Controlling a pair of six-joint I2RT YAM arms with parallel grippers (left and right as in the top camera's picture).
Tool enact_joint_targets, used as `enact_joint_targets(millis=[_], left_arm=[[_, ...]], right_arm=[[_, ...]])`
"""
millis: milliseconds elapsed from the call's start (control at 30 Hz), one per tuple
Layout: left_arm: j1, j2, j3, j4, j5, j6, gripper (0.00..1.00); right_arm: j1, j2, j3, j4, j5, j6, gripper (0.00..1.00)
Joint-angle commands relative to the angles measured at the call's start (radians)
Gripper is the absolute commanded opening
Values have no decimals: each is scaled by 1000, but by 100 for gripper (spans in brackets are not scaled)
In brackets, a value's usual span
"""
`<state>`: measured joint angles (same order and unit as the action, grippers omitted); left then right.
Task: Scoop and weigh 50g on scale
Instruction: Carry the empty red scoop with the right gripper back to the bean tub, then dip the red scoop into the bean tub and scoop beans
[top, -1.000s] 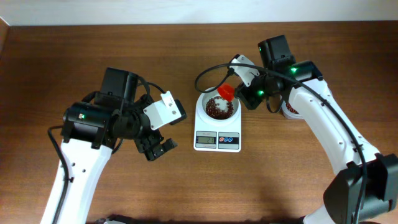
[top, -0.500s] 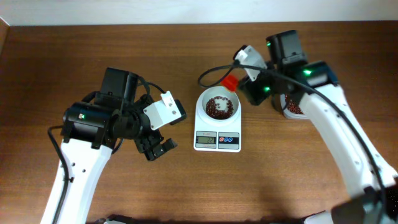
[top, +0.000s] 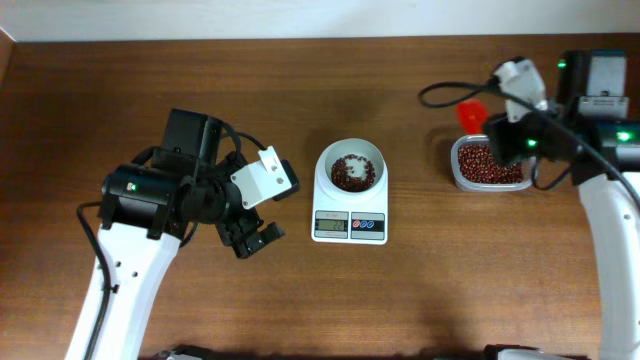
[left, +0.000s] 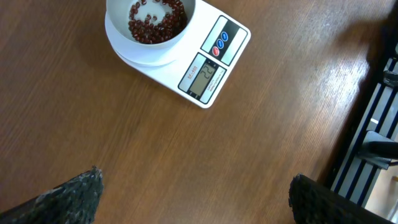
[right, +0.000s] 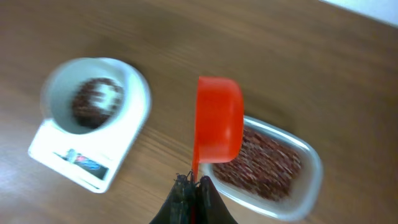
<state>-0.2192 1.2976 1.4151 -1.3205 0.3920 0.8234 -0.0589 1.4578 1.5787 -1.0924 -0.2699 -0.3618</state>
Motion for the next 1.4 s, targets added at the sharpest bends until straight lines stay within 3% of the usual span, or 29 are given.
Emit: enact_joint_targets(millis=[0, 500, 800, 1367], left_arm=[[4, -17, -7, -1, 4, 8, 99], [4, -17, -7, -1, 4, 8, 99], [4, -17, -7, -1, 4, 8, 99], [4, -17, -7, -1, 4, 8, 99]], right_arm=[[-60, 4, -61, 13, 97, 11, 4], [-81, 40, -343, 305, 350, 161, 4], [-77, 163, -348, 312, 421, 161, 4], [-77, 212, -349, 391, 443, 161, 4]])
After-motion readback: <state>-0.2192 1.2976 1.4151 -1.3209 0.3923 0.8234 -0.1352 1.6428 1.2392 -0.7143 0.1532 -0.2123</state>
